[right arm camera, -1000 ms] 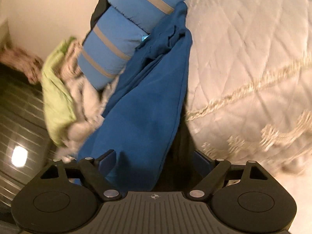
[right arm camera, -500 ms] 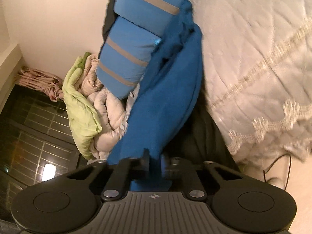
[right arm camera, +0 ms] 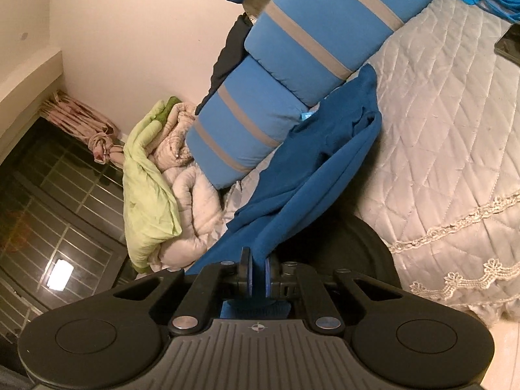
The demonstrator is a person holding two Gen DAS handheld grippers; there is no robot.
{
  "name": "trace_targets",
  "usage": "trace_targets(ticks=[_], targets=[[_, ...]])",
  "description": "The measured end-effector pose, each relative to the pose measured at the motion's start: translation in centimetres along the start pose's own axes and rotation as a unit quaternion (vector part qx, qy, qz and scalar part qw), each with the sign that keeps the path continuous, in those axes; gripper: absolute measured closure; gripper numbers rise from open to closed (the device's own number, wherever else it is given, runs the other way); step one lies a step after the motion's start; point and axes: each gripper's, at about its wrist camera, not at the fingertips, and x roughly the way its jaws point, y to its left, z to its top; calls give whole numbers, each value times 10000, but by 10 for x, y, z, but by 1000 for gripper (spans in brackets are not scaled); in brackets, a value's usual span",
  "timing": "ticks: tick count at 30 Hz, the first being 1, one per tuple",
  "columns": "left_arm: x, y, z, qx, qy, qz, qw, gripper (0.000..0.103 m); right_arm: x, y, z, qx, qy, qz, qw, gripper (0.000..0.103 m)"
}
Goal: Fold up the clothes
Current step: 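Lift the hem and fold it toward the collar with both grippers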
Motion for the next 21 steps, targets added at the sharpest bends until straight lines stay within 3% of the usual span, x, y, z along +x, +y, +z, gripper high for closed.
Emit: trace_targets(ticks=[3,12,21], targets=[[-9,-4,-6,-38,25,69,10000,98,-7,4,-6,33,27,-5,10000,94],[-26,3,-33,-515,180,220,9983,98,-26,-3,-53,925,58,-251,9954,94],[-15,-1,-15,-357,56,246,9990,98,-9,3,-28,756,-63,-280,9967,94]])
